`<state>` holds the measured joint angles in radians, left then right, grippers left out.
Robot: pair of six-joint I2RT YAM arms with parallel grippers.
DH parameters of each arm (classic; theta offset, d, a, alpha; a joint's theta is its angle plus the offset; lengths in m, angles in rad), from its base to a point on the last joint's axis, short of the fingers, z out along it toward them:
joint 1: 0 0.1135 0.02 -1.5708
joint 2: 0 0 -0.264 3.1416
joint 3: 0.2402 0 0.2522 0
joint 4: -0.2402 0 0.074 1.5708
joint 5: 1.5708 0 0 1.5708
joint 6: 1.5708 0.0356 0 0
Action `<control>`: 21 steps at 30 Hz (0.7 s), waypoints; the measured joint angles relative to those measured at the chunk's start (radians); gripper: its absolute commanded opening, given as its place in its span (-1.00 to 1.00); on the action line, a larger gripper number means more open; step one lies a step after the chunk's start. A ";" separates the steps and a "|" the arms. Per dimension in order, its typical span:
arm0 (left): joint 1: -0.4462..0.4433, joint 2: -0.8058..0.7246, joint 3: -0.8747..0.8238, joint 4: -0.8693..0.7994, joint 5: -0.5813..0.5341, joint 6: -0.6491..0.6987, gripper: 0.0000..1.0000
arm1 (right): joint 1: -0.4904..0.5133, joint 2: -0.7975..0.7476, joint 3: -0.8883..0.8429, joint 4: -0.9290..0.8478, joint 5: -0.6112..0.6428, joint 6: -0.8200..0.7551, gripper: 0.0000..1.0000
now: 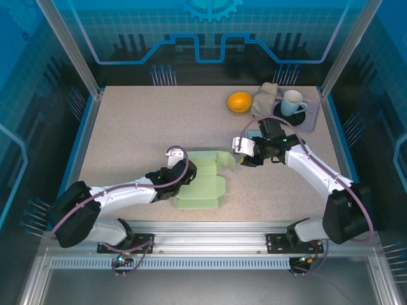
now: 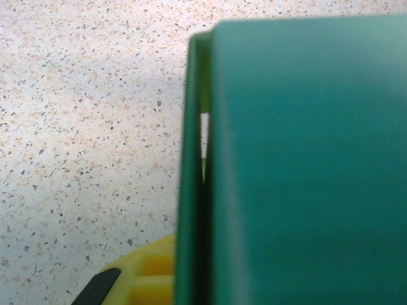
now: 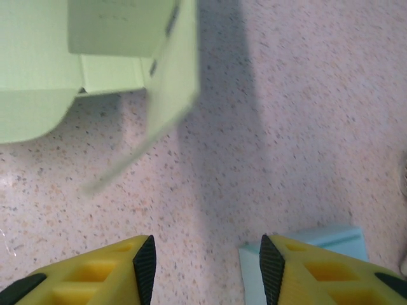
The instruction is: Fold the paper box
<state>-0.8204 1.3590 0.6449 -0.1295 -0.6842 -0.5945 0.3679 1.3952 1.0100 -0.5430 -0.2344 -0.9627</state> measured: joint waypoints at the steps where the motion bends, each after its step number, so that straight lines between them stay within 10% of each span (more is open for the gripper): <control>1: 0.000 0.000 0.000 0.002 0.000 0.000 -0.91 | 0.016 0.008 0.000 0.001 -0.002 0.000 -0.03; 21: 0.000 0.005 -0.001 0.008 0.000 -0.006 -0.90 | 0.138 0.075 0.000 0.099 -0.032 0.159 -0.12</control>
<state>-0.8200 1.3643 0.6437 -0.1219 -0.6842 -0.6003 0.5060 1.4704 1.0096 -0.4438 -0.2668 -0.8032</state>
